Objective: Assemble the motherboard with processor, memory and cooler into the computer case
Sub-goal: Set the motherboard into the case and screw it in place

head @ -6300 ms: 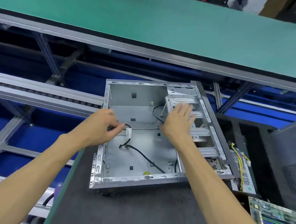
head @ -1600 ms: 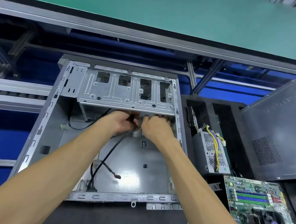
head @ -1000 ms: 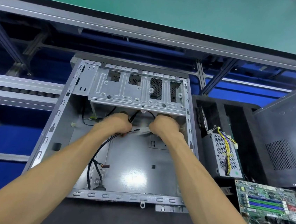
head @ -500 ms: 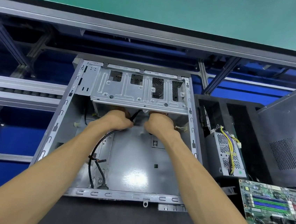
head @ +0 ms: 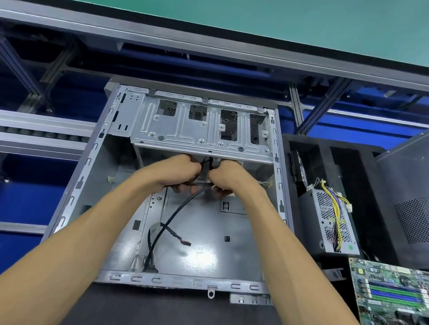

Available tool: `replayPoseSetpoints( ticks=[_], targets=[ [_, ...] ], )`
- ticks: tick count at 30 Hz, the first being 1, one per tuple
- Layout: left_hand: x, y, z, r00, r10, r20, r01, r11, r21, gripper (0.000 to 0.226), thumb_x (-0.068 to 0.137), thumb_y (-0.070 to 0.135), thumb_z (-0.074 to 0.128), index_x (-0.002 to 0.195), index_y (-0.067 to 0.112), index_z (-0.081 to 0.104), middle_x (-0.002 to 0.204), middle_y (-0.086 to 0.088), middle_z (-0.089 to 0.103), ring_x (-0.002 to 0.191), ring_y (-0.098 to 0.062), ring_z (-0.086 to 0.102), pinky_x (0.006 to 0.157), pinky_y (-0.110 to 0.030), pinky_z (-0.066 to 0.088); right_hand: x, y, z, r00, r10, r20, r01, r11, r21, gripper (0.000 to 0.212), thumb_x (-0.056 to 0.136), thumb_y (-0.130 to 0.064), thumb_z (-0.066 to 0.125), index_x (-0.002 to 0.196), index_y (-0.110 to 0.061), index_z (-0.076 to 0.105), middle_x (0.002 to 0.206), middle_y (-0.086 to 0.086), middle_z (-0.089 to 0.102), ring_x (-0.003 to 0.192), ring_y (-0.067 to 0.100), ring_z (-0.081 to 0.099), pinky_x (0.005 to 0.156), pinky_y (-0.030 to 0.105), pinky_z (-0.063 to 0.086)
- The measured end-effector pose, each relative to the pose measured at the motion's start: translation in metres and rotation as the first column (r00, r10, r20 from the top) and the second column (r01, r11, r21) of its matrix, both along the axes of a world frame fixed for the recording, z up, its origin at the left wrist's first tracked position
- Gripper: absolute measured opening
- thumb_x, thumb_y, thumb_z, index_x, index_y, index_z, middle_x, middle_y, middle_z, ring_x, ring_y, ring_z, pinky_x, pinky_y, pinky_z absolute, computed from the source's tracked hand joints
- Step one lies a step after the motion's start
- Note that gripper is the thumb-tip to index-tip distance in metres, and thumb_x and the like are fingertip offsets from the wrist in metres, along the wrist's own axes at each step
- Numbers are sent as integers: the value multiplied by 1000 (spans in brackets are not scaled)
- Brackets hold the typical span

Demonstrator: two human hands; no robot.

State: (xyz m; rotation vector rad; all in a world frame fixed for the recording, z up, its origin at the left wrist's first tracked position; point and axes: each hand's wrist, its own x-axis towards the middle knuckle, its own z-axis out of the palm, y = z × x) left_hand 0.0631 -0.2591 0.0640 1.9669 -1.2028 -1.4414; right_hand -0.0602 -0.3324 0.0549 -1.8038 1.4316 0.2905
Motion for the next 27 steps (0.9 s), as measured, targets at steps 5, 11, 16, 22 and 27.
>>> replayPoseSetpoints(
  ticks=[5,11,16,22,27],
  targets=[
    [7,3,-2,991,-120,54,117,992,47,24,96,22,54,89,9,74,57,-1,63,48,-15,50,49,-24,41,-2,1,3,1000,0,-25,1,998,55,17,96,-9,44,87,-6,58,54,6,65,45,21,63,77,43,62],
    [14,15,4,727,-672,141,537,684,493,19,92,19,63,102,7,75,85,-4,68,78,-18,62,73,-27,52,-9,2,9,965,137,-223,-120,989,90,19,96,2,41,83,2,55,59,16,67,57,27,69,81,46,62],
    [2,15,7,734,-679,-30,622,654,430,22,89,9,65,107,14,78,72,2,66,69,-15,59,73,-26,53,-9,1,7,974,129,-186,-112,989,101,24,95,6,40,98,8,64,92,26,74,67,33,70,85,50,61],
    [24,17,-5,597,-782,176,470,520,713,30,87,5,58,85,24,80,79,13,75,80,-5,67,90,-28,50,-9,-1,6,963,169,-209,-165,986,33,19,103,-11,43,86,-3,45,42,6,62,32,16,60,61,32,59],
    [37,15,-15,632,-728,266,342,570,747,14,83,19,71,92,14,80,88,3,77,87,-16,72,99,-39,52,-8,4,9,960,197,-201,-192,980,44,33,106,-12,40,136,-3,49,86,12,73,44,19,66,58,37,60]
  ],
)
